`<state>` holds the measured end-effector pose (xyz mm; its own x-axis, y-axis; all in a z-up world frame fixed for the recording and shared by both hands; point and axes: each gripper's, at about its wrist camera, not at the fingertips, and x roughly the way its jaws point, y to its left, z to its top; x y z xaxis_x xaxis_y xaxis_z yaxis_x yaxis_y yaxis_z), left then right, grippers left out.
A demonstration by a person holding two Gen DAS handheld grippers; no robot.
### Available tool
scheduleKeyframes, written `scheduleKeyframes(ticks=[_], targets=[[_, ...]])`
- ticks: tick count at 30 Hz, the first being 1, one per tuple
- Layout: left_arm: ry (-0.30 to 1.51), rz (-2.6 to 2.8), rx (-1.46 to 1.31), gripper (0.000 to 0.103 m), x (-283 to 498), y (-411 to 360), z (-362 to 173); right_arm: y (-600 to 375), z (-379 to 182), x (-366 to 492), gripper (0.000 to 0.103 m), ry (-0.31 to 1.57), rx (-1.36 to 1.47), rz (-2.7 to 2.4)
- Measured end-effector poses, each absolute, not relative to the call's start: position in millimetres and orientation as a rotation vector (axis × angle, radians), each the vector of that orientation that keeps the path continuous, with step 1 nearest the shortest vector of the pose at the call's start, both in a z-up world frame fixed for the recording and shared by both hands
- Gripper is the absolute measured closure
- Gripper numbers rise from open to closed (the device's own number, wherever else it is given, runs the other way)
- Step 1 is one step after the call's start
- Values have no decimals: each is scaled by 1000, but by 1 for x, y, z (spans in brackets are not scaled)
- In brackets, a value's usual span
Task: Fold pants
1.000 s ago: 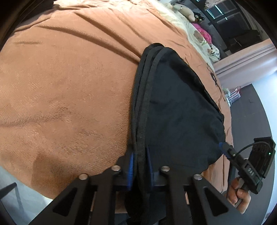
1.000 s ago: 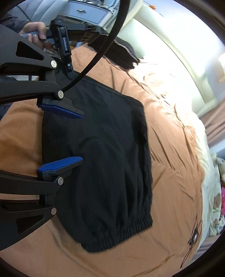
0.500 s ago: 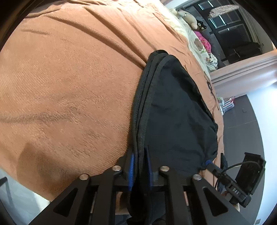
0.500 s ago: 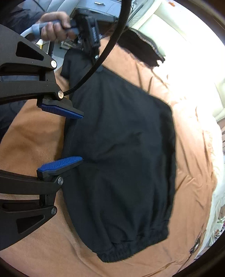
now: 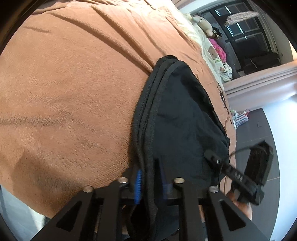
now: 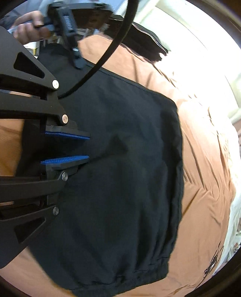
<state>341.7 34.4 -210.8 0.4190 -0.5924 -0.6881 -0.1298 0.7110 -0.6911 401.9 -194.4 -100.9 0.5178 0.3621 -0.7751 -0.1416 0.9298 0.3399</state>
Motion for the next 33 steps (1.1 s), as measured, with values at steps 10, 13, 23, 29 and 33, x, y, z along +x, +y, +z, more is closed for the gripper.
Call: scheduleKeyframes(ticks=[10, 13, 23, 29, 33], targets=[[1125, -307, -808, 90, 345, 42, -215, -177, -105, 481, 88, 1008, 212, 233], [1126, -306, -812, 90, 348, 40, -215, -173, -102, 503, 88, 1021, 190, 223], [1129, -313, -829, 89, 345, 41, -217, -164, -103, 553, 88, 1039, 140, 187], [1128, -315, -838, 84, 346, 41, -219, -157, -102, 571, 88, 1033, 119, 192], [1122, -330, -844, 75, 342, 38, -218, -166, -86, 563, 88, 1012, 149, 222]])
